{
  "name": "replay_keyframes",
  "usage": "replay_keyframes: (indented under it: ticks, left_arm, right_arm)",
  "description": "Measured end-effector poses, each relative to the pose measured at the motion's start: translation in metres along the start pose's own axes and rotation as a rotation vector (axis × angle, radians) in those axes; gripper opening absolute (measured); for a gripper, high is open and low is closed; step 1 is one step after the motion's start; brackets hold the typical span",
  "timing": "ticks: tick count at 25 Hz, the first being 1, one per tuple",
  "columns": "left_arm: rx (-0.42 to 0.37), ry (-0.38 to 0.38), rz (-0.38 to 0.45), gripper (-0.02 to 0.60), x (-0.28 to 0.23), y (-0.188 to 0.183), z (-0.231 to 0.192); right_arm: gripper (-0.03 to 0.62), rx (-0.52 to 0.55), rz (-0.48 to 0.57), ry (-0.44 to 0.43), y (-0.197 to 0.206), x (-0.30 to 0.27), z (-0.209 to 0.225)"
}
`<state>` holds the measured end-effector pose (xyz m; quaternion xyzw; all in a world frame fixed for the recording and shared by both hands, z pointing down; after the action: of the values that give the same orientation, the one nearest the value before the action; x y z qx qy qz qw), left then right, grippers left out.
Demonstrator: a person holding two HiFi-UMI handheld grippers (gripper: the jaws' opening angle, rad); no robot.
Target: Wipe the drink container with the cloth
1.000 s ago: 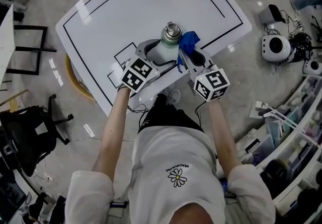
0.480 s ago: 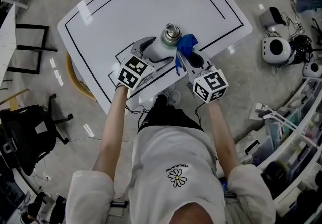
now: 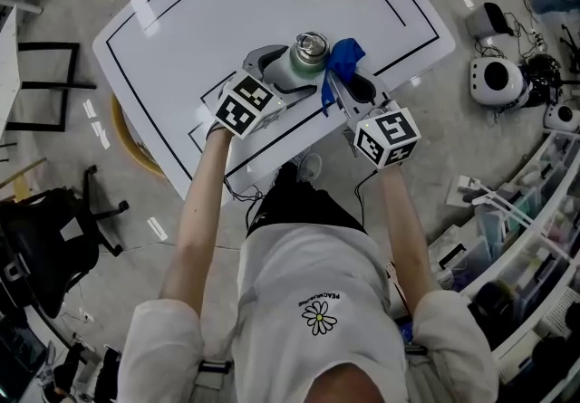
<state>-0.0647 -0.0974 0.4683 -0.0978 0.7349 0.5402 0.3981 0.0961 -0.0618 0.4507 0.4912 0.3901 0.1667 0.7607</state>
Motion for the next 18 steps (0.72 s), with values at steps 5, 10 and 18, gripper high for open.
replay_keyframes:
  ticks: [5,10,18]
  left_arm:
    - [-0.006,0.006,-0.010,0.391,-0.006,-0.002,0.001]
    - [-0.007,0.008,-0.021,0.391,-0.003,-0.001,0.008]
    - [0.022,0.010,-0.045,0.391,0.007,0.017,0.032]
  right_arm:
    - [0.041,0.017,-0.006,0.016,-0.007,-0.005,0.014]
    - [0.041,0.001,0.001,0.019,-0.004,-0.001,0.009]
    - [0.041,-0.013,-0.005,-0.018,0.009,0.005,-0.014]
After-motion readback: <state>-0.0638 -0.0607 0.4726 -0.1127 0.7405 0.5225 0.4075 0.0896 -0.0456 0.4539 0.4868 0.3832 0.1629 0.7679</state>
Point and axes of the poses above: the fingertips, and each gripper's own axes: x backward along the fingers, z to its right, y out of its underside, the point moved 8 cm from there along x, backward along the fingers, and after that the axes turned 11 degrees about -z, right-handed, at the moved point
